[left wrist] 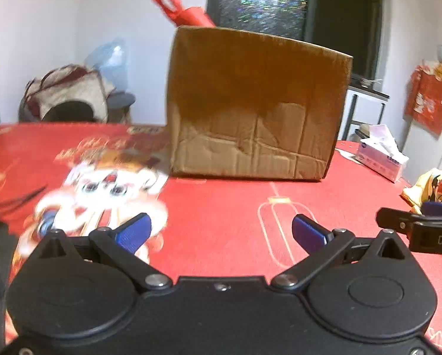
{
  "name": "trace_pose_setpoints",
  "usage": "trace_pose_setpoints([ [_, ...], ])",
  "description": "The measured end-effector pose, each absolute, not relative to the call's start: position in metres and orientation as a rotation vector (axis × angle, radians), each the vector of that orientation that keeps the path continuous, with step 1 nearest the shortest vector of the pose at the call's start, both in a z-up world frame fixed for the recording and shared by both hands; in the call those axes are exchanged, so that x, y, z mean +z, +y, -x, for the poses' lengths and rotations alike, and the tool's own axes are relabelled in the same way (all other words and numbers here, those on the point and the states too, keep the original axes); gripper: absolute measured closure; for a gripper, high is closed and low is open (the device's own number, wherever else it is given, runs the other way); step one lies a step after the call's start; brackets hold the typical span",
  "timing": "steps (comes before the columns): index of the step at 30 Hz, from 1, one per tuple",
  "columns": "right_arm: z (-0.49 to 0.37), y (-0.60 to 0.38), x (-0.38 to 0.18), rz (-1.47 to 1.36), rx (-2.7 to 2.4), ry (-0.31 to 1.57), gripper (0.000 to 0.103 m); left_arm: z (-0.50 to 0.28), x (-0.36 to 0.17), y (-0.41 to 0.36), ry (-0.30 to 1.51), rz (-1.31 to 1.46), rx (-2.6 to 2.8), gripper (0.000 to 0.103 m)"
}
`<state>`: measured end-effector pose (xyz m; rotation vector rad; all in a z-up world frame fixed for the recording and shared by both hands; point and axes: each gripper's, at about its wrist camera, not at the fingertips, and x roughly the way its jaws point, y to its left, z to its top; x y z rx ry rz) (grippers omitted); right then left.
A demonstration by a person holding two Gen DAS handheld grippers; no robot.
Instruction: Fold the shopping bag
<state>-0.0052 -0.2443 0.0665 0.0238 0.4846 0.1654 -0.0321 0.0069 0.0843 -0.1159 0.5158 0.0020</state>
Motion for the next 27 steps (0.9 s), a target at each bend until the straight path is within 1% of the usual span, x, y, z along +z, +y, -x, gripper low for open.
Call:
trace_pose_setpoints([
  [6,0.023,-0.249,0.064,-0.057,0.153,0.484,0.001,0.053,0.085,0.017,0.51,0.123,0.041,0.0],
  [17,0.042,-0.239,0.063,-0.028,0.155,0.487,0.001,0.072,0.08,0.008,0.513,0.045,0.05,0.0],
  [27,0.062,-0.232,0.059,-0.004,0.161,0.494,0.001,0.09,0.072,0.002,0.534,0.04,0.043,0.0],
])
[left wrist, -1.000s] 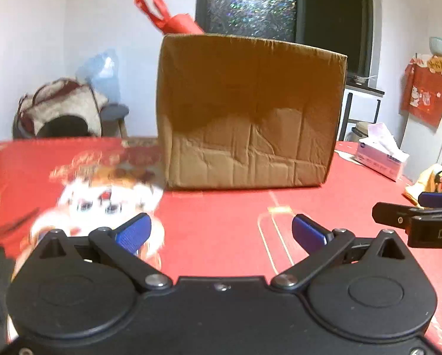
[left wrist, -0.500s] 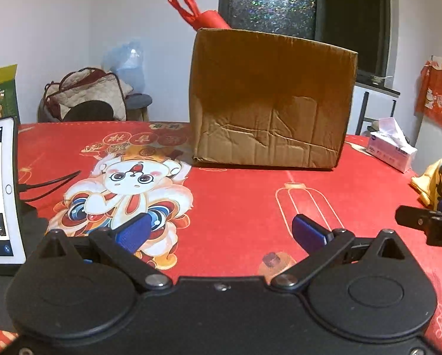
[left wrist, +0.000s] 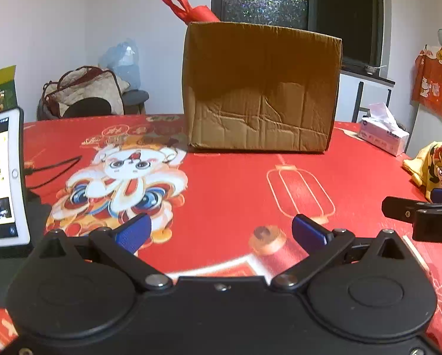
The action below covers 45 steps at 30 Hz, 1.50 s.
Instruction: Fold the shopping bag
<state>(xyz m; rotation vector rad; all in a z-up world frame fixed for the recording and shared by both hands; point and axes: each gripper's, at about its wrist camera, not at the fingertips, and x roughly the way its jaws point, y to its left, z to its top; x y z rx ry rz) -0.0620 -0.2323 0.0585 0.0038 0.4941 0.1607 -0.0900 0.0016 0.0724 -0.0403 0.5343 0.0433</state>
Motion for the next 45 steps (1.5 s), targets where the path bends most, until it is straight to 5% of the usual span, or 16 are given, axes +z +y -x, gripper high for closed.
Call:
trace_pose_setpoints([
  [45,0.071,-0.205,0.001,0.069,0.12,0.66,0.001,0.091,0.019,0.006,0.716,0.042,0.162,0.0],
])
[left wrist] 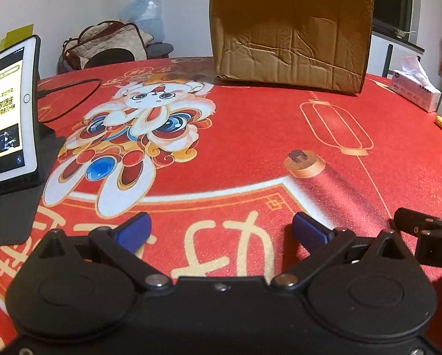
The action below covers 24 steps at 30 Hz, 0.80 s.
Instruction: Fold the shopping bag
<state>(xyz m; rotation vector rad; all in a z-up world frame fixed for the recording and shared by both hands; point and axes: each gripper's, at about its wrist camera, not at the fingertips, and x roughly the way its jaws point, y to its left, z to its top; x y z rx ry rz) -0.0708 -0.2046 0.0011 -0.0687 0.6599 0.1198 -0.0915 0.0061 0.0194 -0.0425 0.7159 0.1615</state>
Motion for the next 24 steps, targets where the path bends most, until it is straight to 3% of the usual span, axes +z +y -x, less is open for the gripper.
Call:
trace_pose_setpoints([
  [24,0.063,-0.186,0.0,0.048,0.152,0.673,0.001,0.092,0.018,0.005,0.715,0.052,0.166,0.0],
])
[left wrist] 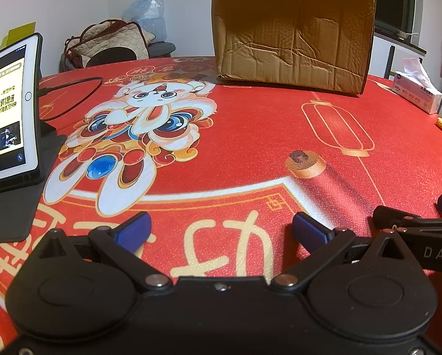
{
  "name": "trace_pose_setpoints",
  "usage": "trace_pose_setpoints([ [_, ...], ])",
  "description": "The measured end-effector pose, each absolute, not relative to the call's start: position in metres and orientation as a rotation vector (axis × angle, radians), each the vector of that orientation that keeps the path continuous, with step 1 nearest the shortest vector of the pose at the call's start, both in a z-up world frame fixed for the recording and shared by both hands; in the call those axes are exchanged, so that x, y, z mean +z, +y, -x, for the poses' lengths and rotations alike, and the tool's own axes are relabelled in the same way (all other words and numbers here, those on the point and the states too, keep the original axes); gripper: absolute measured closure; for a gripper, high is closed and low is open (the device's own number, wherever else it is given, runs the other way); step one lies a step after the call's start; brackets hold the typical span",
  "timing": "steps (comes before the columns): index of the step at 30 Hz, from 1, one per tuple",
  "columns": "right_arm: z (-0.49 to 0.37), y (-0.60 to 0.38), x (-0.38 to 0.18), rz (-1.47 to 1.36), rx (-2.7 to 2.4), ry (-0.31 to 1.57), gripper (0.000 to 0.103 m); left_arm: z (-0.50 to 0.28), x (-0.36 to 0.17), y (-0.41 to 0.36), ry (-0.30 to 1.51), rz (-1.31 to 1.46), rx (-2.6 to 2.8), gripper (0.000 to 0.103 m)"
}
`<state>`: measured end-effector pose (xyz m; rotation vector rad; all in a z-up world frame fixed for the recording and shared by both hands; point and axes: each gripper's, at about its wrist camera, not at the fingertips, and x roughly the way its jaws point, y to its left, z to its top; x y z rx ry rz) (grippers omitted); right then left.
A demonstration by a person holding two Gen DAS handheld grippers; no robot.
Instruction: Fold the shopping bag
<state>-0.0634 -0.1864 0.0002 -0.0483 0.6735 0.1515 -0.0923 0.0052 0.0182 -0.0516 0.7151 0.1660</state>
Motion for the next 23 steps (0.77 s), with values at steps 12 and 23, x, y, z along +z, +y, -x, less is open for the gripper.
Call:
trace_pose_setpoints([
  [12,0.0632,-0.1867,0.0005,0.049,0.152,0.674,0.001,0.0922,0.0194,0.0039,0.715,0.051,0.166,0.0],
  [23,0.0628,-0.1864,0.0005,0.048,0.152,0.674,0.001,0.0922,0.0193,0.0044,0.716,0.051,0.166,0.0],
])
